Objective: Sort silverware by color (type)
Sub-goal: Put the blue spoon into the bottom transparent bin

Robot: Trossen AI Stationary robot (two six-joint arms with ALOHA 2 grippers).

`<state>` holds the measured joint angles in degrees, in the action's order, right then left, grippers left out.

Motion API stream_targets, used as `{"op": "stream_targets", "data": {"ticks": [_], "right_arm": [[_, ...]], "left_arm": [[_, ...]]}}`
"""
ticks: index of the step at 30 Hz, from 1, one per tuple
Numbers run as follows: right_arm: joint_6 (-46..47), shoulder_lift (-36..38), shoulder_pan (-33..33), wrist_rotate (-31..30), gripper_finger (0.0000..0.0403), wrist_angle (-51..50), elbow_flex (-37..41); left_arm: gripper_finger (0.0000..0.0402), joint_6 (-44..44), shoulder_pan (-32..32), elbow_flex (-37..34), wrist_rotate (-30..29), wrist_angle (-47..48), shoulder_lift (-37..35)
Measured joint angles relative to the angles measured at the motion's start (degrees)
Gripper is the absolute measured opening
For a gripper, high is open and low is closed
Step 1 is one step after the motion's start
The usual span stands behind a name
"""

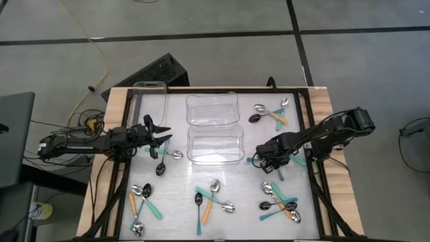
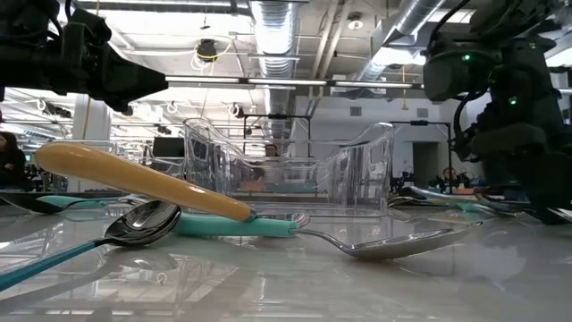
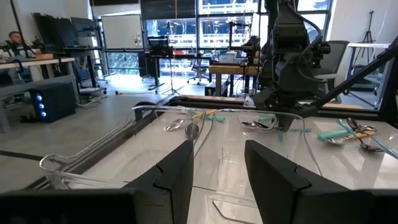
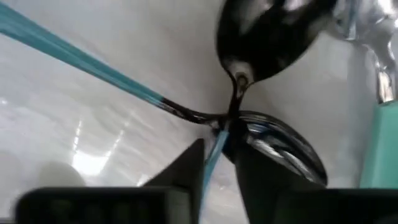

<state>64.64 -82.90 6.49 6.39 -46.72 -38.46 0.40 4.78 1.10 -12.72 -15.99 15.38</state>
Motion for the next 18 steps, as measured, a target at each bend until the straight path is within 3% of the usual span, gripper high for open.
{"op": "stream_targets", "data": {"ticks": [4,12,18], "right_arm": [[-0.39,1.47,-0.86,-0.58,0.0025,0.9,0.12],[-0.82,8.56,-1.06,-2.4,0.0017,-1.16,-0.22],[-3.71,15.4,-1.04,-12.32,0.0016,-11.14,-5.69]], "left_arm": [[0.013,-0.03,0.0,0.0,-0.01,0.0,0.0],[0.013,-0.08,0.0,0.0,-0.04,0.08,0.0],[0.013,-0.17,0.0,0.0,-0.08,0.37,0.0]]}}
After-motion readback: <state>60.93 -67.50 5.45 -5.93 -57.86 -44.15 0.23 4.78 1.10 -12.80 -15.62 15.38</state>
